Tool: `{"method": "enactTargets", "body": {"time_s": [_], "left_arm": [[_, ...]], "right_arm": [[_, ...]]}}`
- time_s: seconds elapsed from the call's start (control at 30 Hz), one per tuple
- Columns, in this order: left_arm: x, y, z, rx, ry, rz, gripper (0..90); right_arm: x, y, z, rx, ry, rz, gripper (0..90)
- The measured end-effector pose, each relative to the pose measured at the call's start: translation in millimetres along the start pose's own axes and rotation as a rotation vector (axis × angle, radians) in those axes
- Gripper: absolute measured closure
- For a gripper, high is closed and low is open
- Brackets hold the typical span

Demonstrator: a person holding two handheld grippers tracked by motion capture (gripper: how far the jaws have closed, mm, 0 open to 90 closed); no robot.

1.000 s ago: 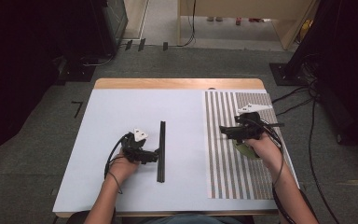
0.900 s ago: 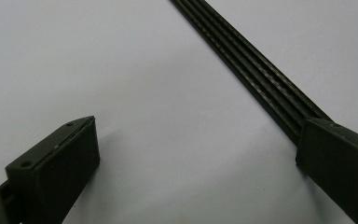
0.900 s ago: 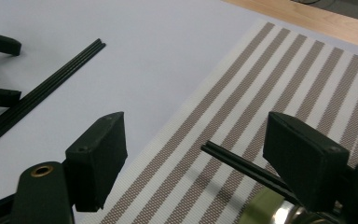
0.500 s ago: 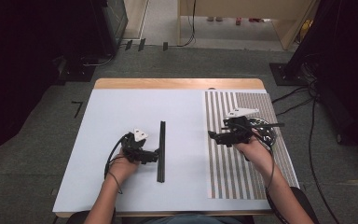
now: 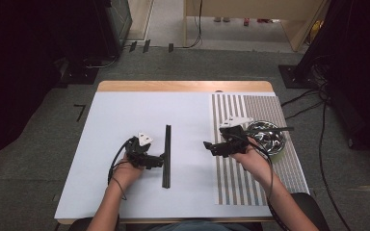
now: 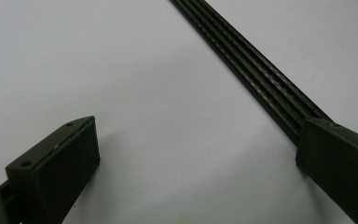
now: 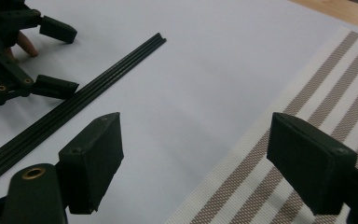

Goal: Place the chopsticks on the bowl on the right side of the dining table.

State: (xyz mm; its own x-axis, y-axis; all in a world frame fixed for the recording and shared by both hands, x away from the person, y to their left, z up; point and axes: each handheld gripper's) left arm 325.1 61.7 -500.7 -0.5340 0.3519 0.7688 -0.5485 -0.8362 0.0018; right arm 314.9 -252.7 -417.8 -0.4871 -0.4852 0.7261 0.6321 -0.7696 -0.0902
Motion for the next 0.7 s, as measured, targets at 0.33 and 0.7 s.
{"method": "enactTargets", "body": {"time_s": [0.33,0.7], "left_arm": [[-0.1,0.0,0.0,0.000,0.001,0.000,0.0],[0.1,-0.1,0.0,-0.003,-0.001,0.001,0.0]], "right_arm": [[-12.5,-18.0,-1.6,0.035,-0.008,0.028,18.6],[-30.1,-29.2,-7.8,0.055,-0.025,0.045,19.3]]}}
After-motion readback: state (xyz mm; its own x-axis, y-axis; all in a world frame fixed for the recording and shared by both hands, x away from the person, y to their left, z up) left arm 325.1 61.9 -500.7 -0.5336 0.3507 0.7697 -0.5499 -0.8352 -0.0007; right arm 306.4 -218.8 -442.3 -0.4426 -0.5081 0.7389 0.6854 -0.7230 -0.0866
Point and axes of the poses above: each handheld gripper's, and its own axes: x roughly backward along the jaws, z roughly out of its top, y roughly to its right, and after that the axes turned 5 degrees about -y, right-handed
